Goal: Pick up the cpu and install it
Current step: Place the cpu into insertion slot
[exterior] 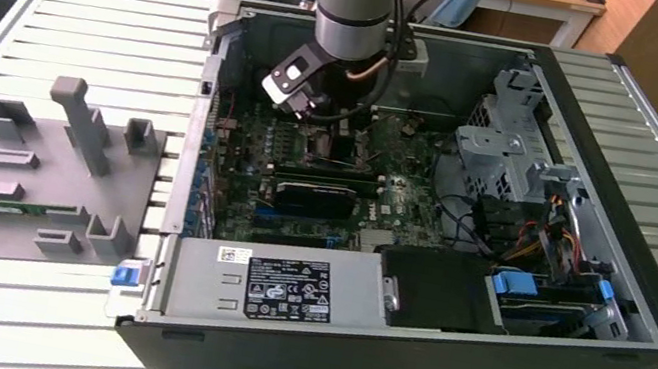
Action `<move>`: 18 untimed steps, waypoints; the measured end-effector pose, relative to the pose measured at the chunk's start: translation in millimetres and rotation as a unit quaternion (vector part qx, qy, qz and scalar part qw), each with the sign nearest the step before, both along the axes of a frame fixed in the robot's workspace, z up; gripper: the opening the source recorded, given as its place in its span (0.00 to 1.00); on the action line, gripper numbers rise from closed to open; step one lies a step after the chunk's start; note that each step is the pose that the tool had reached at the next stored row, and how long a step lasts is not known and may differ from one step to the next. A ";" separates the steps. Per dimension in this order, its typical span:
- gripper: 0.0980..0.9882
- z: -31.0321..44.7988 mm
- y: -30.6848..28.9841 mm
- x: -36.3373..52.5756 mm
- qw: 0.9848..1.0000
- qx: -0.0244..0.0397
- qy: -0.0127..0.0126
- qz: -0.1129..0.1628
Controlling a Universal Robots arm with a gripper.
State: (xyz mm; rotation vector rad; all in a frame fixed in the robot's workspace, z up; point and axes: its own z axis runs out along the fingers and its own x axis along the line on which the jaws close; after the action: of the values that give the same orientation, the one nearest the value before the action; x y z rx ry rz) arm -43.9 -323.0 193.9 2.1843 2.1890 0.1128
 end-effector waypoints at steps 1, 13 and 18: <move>0.56 0.0 0.0 0.0 1.000 0.000 0.000 0.000; 0.49 -1.0 0.6 -1.0 1.000 0.000 0.000 0.000; 0.50 -1.8 1.0 -0.9 1.000 0.001 0.000 0.000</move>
State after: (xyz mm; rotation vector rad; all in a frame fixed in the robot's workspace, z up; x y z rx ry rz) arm -44.7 -322.0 192.1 2.1846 2.1892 0.1144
